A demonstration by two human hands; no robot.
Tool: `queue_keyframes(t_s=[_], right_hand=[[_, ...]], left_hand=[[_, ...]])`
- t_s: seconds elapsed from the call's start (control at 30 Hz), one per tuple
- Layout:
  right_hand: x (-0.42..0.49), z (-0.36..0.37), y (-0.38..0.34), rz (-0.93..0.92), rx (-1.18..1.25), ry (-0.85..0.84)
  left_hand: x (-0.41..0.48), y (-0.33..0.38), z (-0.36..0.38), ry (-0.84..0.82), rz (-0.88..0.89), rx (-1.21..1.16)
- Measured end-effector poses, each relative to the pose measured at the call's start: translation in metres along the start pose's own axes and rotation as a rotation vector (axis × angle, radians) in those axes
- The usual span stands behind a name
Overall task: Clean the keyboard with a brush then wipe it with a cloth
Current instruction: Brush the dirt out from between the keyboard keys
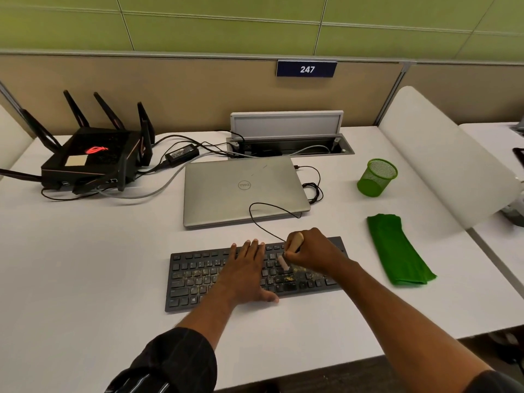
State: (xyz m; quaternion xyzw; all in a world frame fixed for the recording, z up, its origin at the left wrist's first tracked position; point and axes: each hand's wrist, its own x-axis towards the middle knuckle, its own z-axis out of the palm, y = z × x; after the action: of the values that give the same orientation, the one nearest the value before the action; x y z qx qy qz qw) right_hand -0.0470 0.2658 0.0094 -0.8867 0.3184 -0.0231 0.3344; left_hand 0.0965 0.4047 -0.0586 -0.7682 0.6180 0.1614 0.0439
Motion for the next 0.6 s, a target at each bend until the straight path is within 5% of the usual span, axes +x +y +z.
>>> queue_keyframes(t_s=[0.6], right_hand=[[-0.0008,0.004,-0.0053,0.039,0.032,0.095]], left_hand=[[-0.0033,-0.0035,0.0001,-0.01,0.007,-0.012]])
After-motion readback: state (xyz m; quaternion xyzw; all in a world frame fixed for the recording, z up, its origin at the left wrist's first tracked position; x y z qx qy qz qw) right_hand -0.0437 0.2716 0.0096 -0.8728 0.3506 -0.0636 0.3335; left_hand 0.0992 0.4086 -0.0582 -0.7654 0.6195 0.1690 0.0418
